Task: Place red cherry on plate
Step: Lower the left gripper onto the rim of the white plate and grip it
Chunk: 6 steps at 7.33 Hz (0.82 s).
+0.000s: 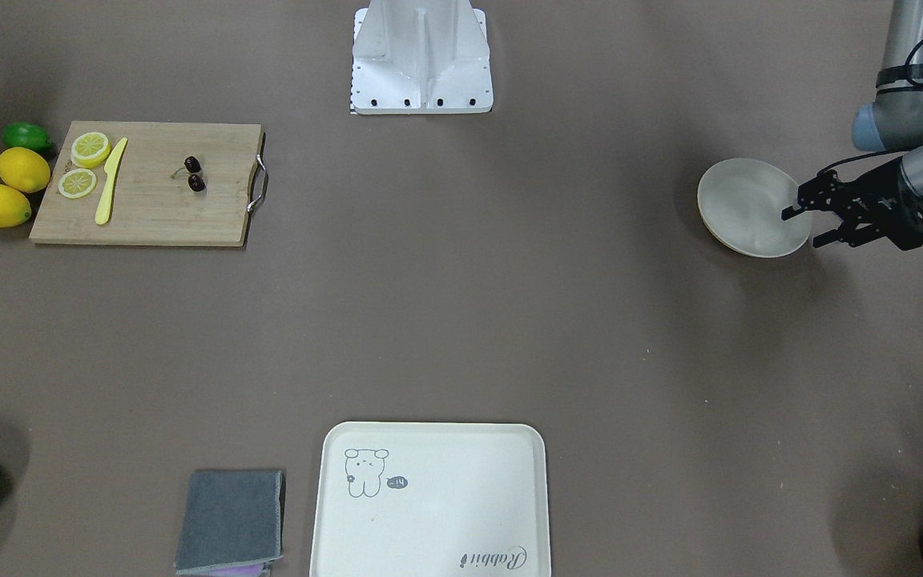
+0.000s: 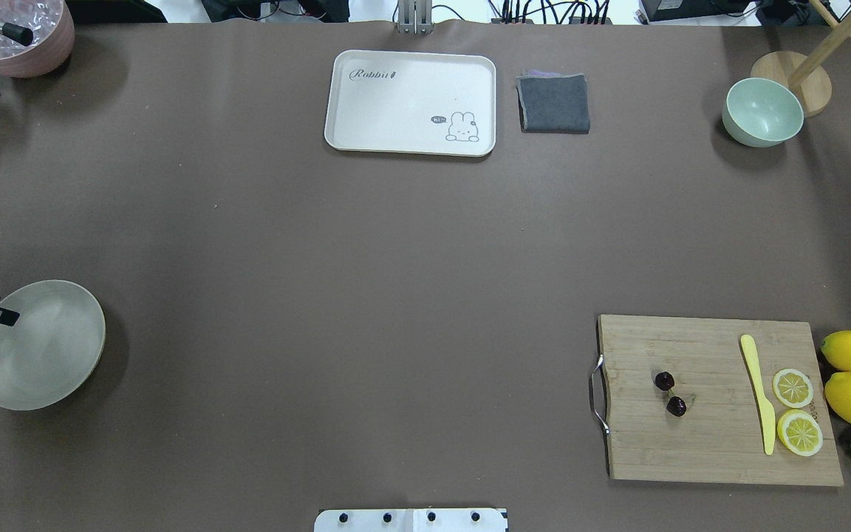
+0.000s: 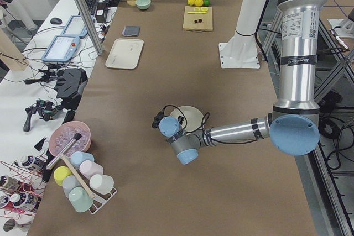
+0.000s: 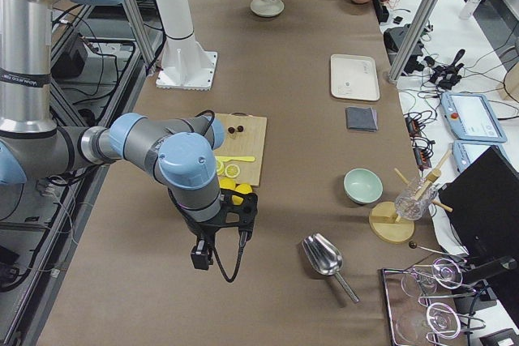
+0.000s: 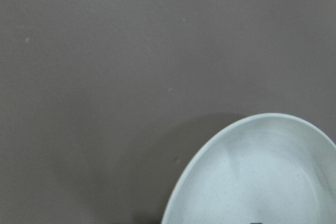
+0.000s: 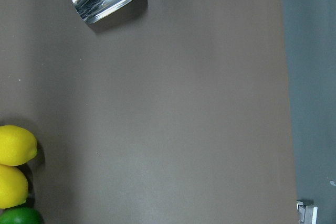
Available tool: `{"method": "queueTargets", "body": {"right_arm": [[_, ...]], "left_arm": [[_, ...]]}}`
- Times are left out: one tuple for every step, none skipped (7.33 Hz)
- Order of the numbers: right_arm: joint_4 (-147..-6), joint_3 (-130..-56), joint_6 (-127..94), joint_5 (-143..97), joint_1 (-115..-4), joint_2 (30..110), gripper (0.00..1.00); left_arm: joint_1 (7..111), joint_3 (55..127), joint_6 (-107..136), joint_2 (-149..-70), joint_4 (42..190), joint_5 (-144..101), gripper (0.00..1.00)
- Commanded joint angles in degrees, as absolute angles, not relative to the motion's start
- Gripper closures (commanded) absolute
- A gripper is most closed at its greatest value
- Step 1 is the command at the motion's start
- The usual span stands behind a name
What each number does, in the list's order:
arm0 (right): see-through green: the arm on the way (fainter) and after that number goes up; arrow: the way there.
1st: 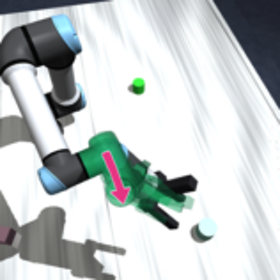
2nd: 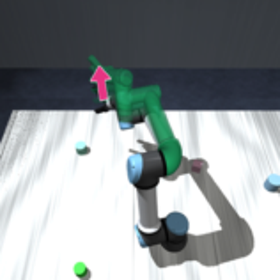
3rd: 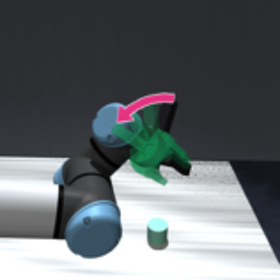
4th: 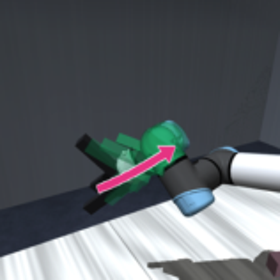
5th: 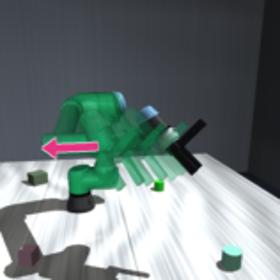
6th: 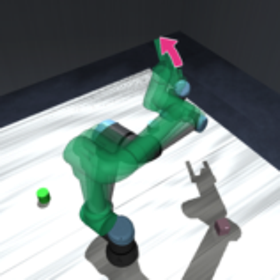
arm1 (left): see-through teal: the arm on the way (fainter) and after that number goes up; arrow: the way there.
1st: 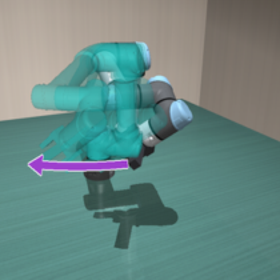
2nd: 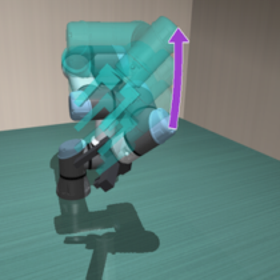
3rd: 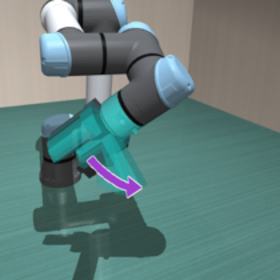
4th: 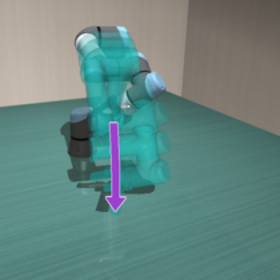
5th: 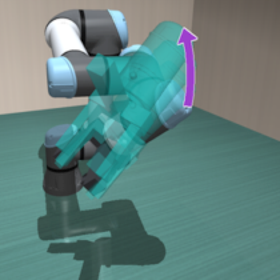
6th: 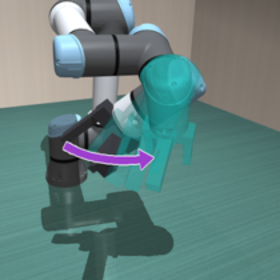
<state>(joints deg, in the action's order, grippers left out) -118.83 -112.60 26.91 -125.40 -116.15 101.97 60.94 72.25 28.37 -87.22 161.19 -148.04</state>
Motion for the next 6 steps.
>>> {"method": "queueTargets", "body": {"right_arm": [[-118.83,-112.76,27.07,-125.33,-116.54,102.65,0.0],[-118.83,-112.76,27.59,-125.33,-116.8,102.74,0.0],[-118.83,-112.76,28.38,-125.33,-117.33,103.09,0.0],[-118.83,-112.85,28.82,-125.33,-117.77,103.36,0.0],[-118.83,-112.94,28.92,-125.33,-117.77,103.36,0.0],[-118.83,-113.37,28.92,-125.33,-117.95,103.71,0.0]], "left_arm": [[60.47,72.25,28.3,-86.14,162.95,-148.01,0.18],[60.47,72.16,28.3,-86.05,162.95,-148.01,0.31],[60.47,71.9,27.95,-86.04,163.38,-148.01,0.45],[60.38,70.5,27.95,-86.04,165.56,-147.92,0.51],[60.38,70.05,27.95,-85.96,166.19,-147.92,0.57],[60.38,70.05,27.86,-85.87,166.46,-147.92,0.71]]}}
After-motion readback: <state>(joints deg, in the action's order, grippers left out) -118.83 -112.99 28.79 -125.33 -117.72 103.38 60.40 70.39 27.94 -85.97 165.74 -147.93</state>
